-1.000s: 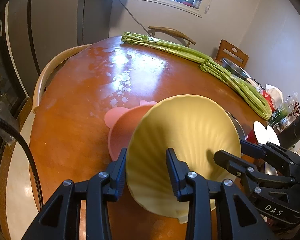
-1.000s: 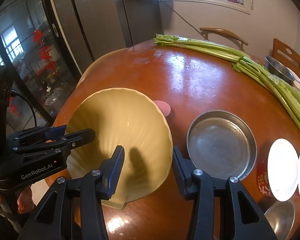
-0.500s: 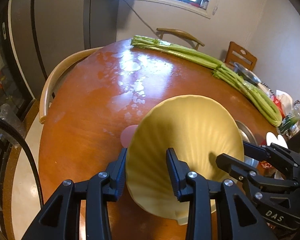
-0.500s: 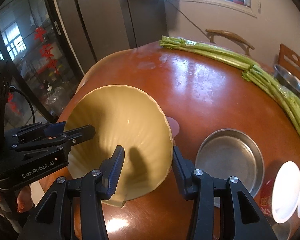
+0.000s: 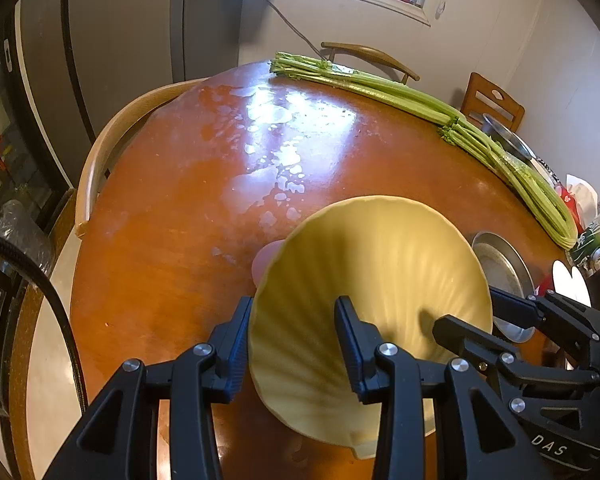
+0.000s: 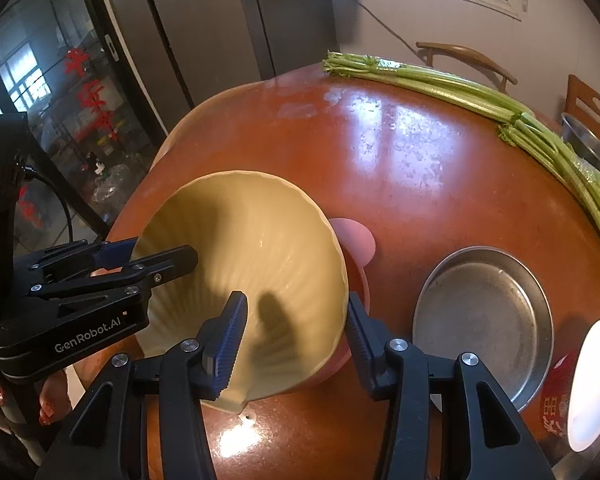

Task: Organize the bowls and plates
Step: 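Lower the yellow plate onto the pink plate and open the left gripper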

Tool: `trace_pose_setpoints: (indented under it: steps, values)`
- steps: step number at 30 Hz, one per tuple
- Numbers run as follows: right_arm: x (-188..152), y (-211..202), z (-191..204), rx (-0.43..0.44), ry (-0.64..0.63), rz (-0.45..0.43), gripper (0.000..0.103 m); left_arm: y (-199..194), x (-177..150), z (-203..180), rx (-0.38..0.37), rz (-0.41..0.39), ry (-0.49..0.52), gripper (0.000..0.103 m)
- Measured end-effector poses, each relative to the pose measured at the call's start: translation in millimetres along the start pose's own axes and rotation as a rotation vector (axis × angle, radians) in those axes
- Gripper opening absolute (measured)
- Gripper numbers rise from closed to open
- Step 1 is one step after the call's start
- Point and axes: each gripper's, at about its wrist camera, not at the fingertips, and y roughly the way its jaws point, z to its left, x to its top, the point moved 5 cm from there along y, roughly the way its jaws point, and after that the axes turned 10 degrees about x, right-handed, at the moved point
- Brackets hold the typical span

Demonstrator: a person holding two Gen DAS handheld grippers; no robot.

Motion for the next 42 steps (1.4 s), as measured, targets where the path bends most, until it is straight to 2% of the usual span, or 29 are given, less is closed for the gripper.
trace_pose_setpoints:
  steps: [28,38,42]
  values:
    - [-3.6,20.5,-12.4,-0.024,-0.01,0.03,0.051,23.6,1.4,-3.1,-0.007,0.038,-0.006,0.04]
    - [-5.1,20.9,-14.2,-0.028,-0.015,0.029,0.051,14.1,1.0,14.3,0.028,0.016,-0.033,0.04]
    - [-5.6,20.8,-12.4,-0.031,-0.018,0.025,0.051,16.3,-4.4,21.1,0.036,0.029,-0.043,0.04]
